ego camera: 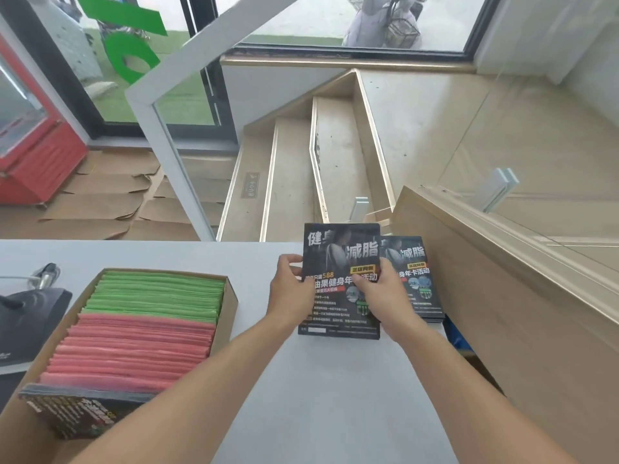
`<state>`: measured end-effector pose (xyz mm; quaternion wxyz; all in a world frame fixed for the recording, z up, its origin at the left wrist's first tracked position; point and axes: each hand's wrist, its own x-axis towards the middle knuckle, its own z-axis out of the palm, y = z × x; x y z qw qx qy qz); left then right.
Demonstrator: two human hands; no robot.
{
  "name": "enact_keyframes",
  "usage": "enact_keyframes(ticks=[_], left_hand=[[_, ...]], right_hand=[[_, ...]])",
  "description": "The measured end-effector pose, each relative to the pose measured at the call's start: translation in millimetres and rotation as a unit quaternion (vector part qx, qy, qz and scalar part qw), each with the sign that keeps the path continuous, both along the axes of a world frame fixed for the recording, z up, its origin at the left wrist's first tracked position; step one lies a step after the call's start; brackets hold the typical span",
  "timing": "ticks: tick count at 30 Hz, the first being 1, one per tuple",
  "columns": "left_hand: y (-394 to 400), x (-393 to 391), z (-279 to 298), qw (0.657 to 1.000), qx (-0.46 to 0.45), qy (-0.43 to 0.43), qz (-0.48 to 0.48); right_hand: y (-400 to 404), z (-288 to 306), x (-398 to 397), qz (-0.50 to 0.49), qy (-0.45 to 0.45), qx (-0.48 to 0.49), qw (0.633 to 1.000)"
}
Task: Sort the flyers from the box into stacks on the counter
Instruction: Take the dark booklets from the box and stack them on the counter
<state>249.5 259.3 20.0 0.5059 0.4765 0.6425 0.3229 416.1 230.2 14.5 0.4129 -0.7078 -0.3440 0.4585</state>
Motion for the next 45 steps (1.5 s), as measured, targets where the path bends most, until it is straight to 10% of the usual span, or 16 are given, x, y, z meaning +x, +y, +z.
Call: enact_keyframes(ticks=[9, 18, 22, 26, 32, 45], left_hand=[[59, 15, -22, 0.994, -0.07, 0.061, -0.058], [63, 9, -48, 0.982, -0.052, 0.153, -0.095], [38, 3, -52, 0.944, -0.063, 0.237, -0.22], [4, 6, -61, 0.88, -0.029, 0.385, -0.278], [10, 5, -67, 0.918, -0.006, 0.33, -0.218], [10, 6, -68, 0.929, -0.031, 0.301, -0.214]], right_hand=[[60, -14, 16, 0.059, -0.267, -0.025, 0.962], [69, -42, 25, 0.101, -0.345, -0.121, 0.926], [76, -36, 25, 0.122, -0.481, -0.085, 0.864], [109, -20, 17, 0.229, -0.456, -0.052, 0.859], [145, -20, 13, 0.382, -0.512, -0.067, 0.767], [138, -29, 5, 0.34, -0.523, -0.031, 0.781]])
